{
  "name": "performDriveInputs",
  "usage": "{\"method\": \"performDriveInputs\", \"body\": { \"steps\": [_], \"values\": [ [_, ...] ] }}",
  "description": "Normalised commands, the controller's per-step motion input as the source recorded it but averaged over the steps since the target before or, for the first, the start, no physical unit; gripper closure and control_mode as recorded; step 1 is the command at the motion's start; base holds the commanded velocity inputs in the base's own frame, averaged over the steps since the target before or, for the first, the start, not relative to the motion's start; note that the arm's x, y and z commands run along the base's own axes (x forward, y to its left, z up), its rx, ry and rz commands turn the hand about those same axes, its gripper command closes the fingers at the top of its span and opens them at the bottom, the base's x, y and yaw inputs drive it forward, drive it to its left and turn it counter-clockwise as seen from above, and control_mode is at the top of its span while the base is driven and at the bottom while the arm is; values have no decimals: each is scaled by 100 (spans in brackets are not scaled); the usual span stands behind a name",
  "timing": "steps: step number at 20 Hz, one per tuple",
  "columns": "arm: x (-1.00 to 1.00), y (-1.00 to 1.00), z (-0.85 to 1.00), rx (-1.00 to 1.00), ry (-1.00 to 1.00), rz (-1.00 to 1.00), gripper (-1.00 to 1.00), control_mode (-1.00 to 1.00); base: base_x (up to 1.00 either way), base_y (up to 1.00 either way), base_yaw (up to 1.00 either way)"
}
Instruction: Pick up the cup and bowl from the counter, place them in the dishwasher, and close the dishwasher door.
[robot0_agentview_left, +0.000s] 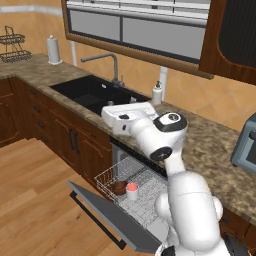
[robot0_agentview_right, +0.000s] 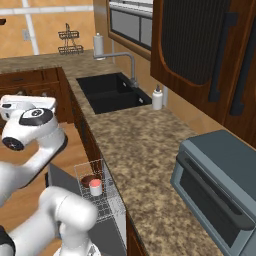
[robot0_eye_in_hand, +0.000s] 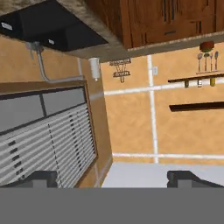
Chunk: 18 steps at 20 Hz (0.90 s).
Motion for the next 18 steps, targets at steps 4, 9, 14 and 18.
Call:
{"method": "performDriveInputs", "body": {
  "steps": [4,9,14,18],
  "values": [
    [5,26,0,75,32,54,-100,-100,0,0,0],
    [2,22,0,78,44,53,-100,-100,0,0,0],
    [1,24,0,86,60,49,-100,-100,0,0,0],
    [0,26,0,88,60,46,-100,-100,0,0,0]
  ]
}}
